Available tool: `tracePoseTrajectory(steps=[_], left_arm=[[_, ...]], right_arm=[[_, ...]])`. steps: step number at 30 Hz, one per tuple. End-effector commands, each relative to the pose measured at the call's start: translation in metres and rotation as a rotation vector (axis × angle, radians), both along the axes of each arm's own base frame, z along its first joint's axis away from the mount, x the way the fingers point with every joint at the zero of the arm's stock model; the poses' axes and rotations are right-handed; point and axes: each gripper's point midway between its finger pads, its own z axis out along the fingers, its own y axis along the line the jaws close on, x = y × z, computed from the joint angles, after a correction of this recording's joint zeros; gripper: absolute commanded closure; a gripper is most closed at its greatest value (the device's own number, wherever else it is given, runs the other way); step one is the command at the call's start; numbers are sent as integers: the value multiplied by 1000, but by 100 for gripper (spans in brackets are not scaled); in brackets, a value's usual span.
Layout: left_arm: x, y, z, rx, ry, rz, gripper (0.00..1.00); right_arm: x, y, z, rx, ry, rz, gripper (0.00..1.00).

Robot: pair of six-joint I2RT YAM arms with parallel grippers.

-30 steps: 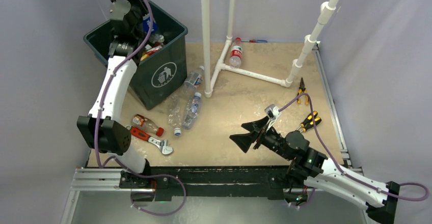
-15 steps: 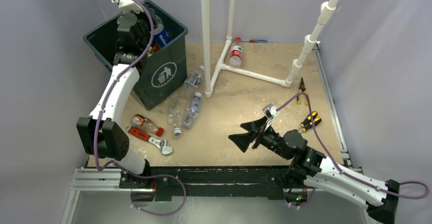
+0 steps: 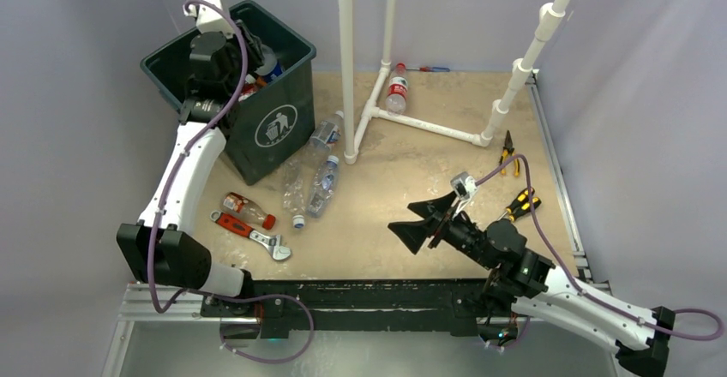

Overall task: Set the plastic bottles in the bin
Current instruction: Place the plastic bottle in the trash bin.

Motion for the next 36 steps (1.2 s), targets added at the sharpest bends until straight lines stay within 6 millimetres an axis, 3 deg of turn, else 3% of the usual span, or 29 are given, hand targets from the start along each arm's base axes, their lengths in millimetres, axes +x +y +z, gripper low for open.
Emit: tracePoseTrajectory(steps=[1, 5, 7, 10, 11, 13, 15, 17, 24, 28, 32, 36], left_arm=[[-11, -4, -60, -10, 182, -14, 100], [-13, -7, -108, -46, 260, -12, 100], [-13, -7, -124, -55, 288, -8, 100], [-12, -7, -138, -61, 316, -1, 100], [-12, -7, -140, -61, 316, -2, 97], [-12, -6, -138, -57, 312, 0, 83], [-15, -5, -129, -55, 295, 1, 60], [-21, -3, -110, -60, 252, 10, 43], [-54, 5, -26, -68, 120, 19, 6], [-97, 16, 14, -108, 16, 54, 1], [-136, 29, 33, -112, -58, 93, 1], [-163, 44, 48, -79, -107, 154, 1]], right_arm=[[13, -7, 40, 47, -33, -82, 1], [35, -12, 39, 2, 82, -224, 1], [51, -21, 25, -42, 150, -341, 1], [65, -29, 21, -34, 182, -452, 1], [68, -29, 21, -23, 187, -469, 1], [75, -29, 20, -7, 196, -508, 1], [81, -28, 20, -9, 209, -543, 1], [87, -27, 21, -25, 213, -575, 1], [106, -25, 56, -90, 107, -631, 1], [136, -33, 60, -139, 110, -668, 1], [173, -39, 48, -165, 164, -686, 1], [193, -37, 45, -198, 153, -732, 1]])
